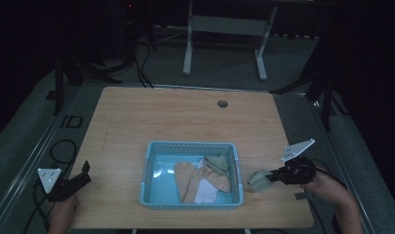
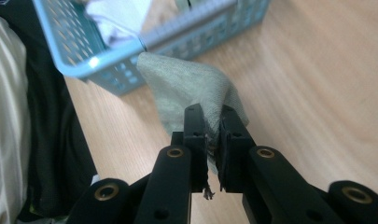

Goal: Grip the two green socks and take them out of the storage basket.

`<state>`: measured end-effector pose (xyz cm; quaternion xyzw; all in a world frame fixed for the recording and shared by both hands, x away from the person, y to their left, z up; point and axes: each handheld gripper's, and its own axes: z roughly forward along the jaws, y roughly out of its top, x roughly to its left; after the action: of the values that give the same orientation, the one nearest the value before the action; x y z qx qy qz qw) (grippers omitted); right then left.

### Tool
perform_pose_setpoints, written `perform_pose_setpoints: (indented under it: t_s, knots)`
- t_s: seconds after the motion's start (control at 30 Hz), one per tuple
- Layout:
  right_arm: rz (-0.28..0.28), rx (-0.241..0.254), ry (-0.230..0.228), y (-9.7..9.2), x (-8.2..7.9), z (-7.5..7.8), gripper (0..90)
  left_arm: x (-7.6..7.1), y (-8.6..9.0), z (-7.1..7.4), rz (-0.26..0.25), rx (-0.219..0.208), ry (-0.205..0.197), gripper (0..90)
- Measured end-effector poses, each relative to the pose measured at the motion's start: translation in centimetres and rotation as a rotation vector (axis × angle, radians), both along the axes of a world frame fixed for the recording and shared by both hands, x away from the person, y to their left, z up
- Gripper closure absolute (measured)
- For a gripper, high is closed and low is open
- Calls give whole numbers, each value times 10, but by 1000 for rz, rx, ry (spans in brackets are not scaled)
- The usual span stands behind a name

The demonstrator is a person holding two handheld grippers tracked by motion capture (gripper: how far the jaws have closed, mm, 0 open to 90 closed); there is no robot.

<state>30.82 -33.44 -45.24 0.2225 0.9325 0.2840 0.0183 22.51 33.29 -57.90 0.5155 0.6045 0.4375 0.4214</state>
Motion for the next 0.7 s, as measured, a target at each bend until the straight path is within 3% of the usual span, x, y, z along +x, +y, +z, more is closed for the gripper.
perform_pose_setpoints:
  t_s: [0.43,0.7]
  knots:
    - [-72,10,86,-14,7,-63,838,0,0,0,1,1,0,4]
    - [-103,-21,105,-15,13,-81,832,0,0,0,0,0,2,4]
